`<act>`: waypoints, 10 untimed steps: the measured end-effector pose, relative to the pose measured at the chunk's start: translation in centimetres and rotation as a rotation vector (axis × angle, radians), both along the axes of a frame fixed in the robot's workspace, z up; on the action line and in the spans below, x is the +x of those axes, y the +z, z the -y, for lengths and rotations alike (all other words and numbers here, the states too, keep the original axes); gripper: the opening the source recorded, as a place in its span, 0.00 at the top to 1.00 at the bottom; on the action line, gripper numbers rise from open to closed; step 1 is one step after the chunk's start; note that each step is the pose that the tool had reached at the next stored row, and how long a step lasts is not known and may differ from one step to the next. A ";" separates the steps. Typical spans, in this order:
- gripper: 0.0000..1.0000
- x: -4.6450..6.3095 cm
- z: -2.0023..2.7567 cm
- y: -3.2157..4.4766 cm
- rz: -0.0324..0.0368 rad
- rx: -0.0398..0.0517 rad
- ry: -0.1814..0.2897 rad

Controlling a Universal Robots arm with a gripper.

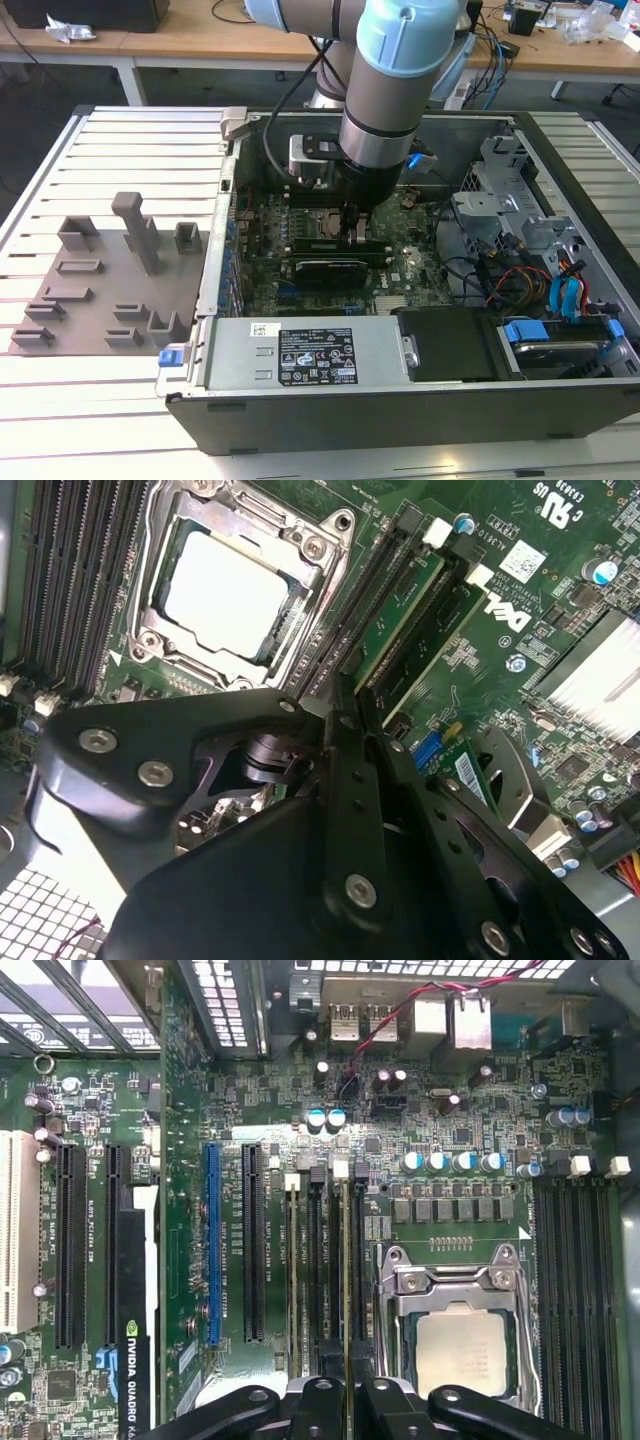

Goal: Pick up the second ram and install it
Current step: 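Insert the second ram into the second slot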

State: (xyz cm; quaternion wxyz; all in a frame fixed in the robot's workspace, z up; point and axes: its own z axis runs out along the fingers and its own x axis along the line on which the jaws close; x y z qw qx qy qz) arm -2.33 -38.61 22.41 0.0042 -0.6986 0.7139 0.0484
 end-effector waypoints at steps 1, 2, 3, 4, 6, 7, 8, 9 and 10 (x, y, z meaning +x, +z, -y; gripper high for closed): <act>0.87 0.0 -0.01 -0.01 0.0001 0.0002 0.004; 0.87 0.0 -0.01 -0.01 0.0000 0.0001 0.006; 0.87 0.0 -0.02 0.03 0.0003 0.0005 0.010; 0.87 0.0 -0.01 0.08 0.0002 0.0001 0.018; 0.87 0.0 0.00 0.08 0.0000 0.0000 0.019; 0.87 0.0 0.00 -0.02 -0.0006 0.0001 0.020; 0.87 0.0 -0.01 -0.18 -0.0014 0.0008 0.020; 0.87 0.0 -0.02 -0.27 -0.0016 0.0011 0.019; 0.87 0.0 -0.03 -0.35 -0.0018 0.0013 0.019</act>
